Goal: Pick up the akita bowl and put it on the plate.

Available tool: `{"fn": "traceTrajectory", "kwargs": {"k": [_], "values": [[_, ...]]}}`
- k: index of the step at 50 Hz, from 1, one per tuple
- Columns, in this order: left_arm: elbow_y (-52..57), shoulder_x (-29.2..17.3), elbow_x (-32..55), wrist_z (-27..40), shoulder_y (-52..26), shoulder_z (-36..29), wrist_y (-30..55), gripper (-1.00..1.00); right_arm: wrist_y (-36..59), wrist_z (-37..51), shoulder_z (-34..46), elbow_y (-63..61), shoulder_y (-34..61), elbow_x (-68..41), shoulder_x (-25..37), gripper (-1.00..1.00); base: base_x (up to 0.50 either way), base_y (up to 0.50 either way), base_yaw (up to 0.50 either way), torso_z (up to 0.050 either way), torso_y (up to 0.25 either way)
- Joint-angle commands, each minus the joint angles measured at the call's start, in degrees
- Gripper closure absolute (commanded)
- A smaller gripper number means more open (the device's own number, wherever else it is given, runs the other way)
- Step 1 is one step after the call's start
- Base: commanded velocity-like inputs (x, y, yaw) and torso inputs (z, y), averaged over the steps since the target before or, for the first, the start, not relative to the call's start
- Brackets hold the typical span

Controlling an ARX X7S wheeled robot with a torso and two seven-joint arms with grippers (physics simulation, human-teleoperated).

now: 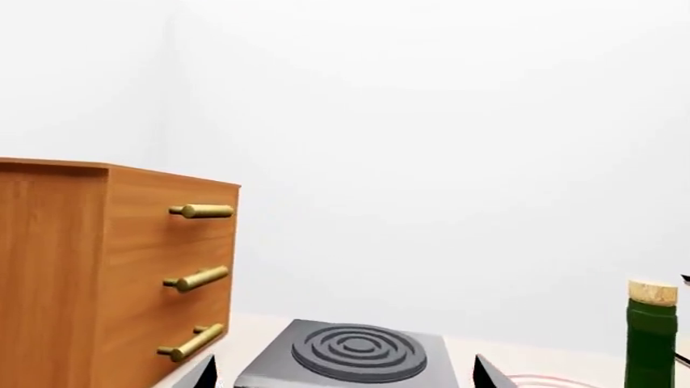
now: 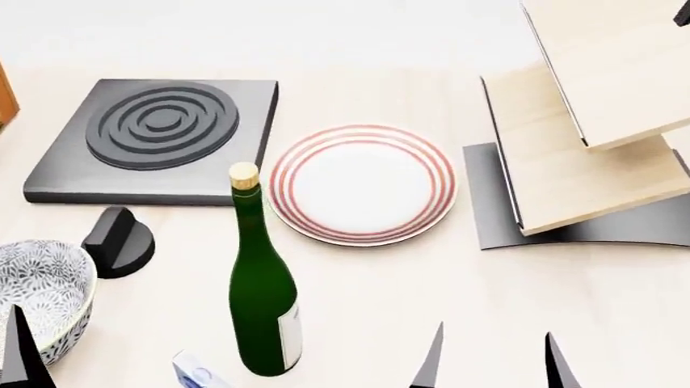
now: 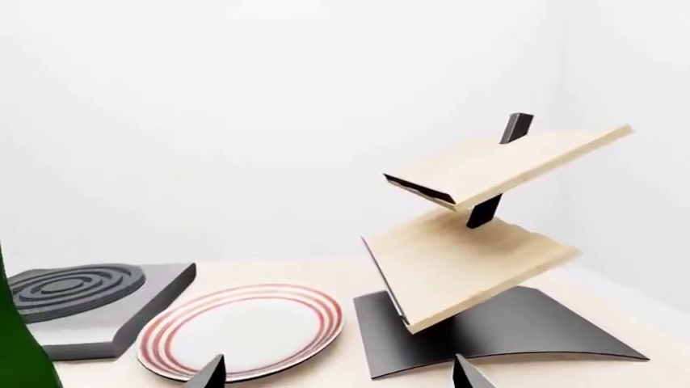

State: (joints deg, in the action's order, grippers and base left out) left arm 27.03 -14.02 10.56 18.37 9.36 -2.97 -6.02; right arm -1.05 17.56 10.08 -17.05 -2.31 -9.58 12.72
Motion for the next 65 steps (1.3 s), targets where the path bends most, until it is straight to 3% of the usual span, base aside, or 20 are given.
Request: {"fn": "traceTrajectory", "kwargs": {"k": [1,65], "values": [[0.1,-0.3,0.0,0.4,-0.1,-0.3,0.1,-1.00,-0.2,0.2,0.4,0.2,0.1,-0.1,0.3,-1.00,0.21,0.00,0.00,0.000,0.000],[-0.7,-1.6,0.5,1.9,-0.3,-1.7,-0.8,-1.00,-0.8,1.8,2.3,1.0,0.6,-0.5,1.6,-1.00,0.21,0.00,0.00,0.000,0.000]]}}
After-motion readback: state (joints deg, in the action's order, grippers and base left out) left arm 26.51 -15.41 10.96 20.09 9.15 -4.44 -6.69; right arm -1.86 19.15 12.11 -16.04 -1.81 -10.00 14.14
